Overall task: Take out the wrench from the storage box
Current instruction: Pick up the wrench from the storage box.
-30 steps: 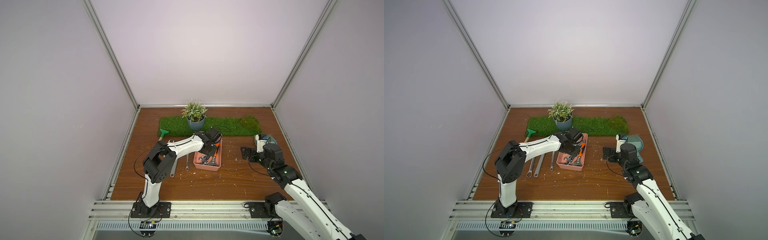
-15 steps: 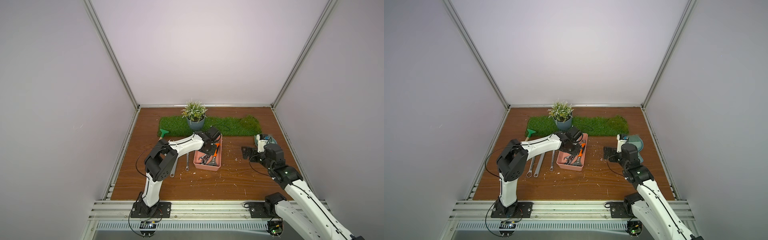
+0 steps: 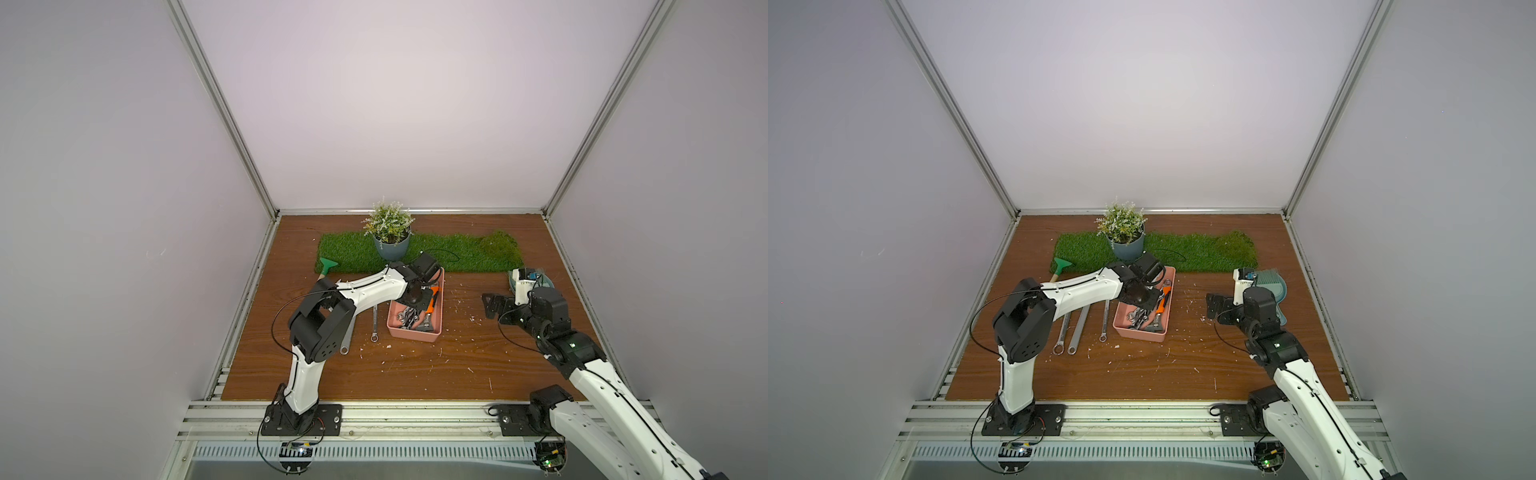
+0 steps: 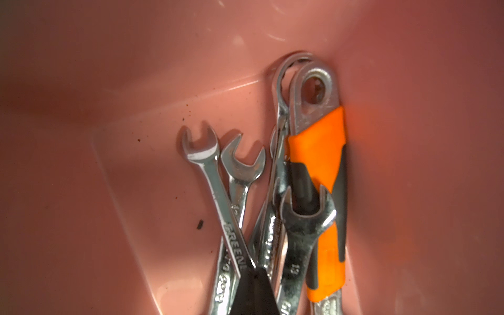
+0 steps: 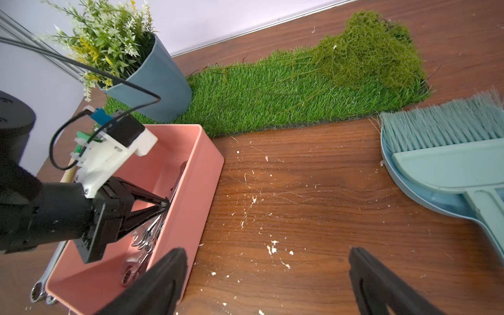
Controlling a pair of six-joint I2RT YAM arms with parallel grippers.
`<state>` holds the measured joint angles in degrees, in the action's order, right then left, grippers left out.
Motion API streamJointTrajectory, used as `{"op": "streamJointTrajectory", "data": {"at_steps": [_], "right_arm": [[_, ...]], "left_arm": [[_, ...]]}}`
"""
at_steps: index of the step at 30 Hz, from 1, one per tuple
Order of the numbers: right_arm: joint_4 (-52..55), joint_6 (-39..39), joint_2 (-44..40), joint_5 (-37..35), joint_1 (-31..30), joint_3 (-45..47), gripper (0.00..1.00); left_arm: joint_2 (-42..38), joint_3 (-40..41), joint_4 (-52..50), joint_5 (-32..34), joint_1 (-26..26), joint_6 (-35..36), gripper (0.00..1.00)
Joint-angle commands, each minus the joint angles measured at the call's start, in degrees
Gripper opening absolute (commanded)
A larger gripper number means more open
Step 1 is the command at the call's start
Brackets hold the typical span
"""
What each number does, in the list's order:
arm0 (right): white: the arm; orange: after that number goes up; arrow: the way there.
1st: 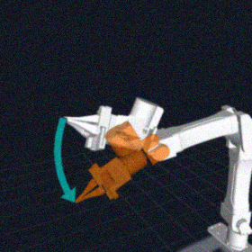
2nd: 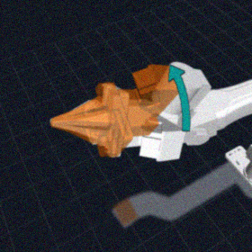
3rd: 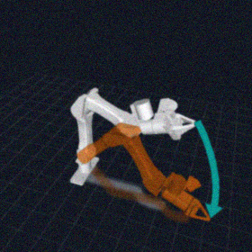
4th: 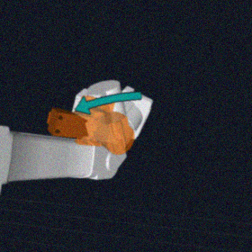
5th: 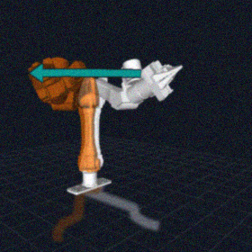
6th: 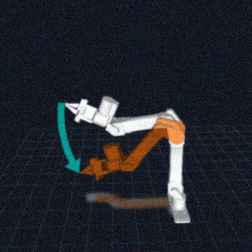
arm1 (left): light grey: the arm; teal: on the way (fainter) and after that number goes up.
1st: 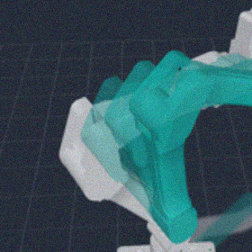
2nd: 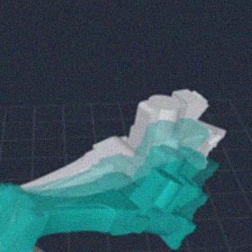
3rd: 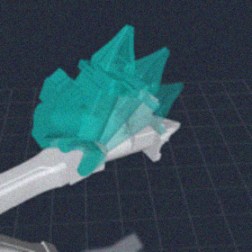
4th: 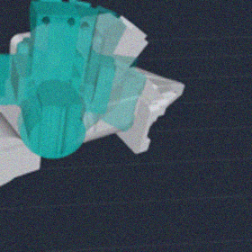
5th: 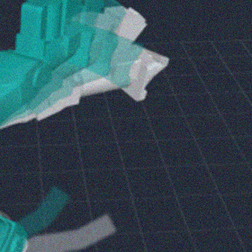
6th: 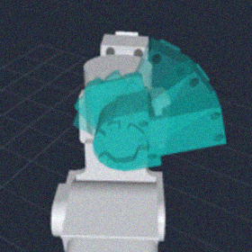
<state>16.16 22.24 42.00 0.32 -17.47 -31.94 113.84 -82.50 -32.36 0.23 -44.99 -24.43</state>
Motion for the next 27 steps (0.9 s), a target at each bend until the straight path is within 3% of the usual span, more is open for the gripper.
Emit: {"op": "streamJointTrajectory", "data": {"at_steps": [1,8,12,27], "right_arm": [[-1.22,-0.38,-0.89,0.30,0.34,0.39,0.99],[-1.38,-0.29,-0.81,0.56,0.47,0.52,0.99],[-1.66,-0.13,-0.69,0.78,0.45,0.74,0.99],[-1.31,-0.41,-0.89,1.05,0.85,0.75,0.99]], "left_arm": [[-0.42,0.76,-0.69,0.53,0.57,0.70,0.07],[-2.34,0.06,-1.61,2.78,0.60,0.63,0.29],[-1.95,-0.12,-1.61,3.01,0.60,0.75,0.33],[2.96,0.42,-1.57,1.68,0.47,0.45,0.30]]}}
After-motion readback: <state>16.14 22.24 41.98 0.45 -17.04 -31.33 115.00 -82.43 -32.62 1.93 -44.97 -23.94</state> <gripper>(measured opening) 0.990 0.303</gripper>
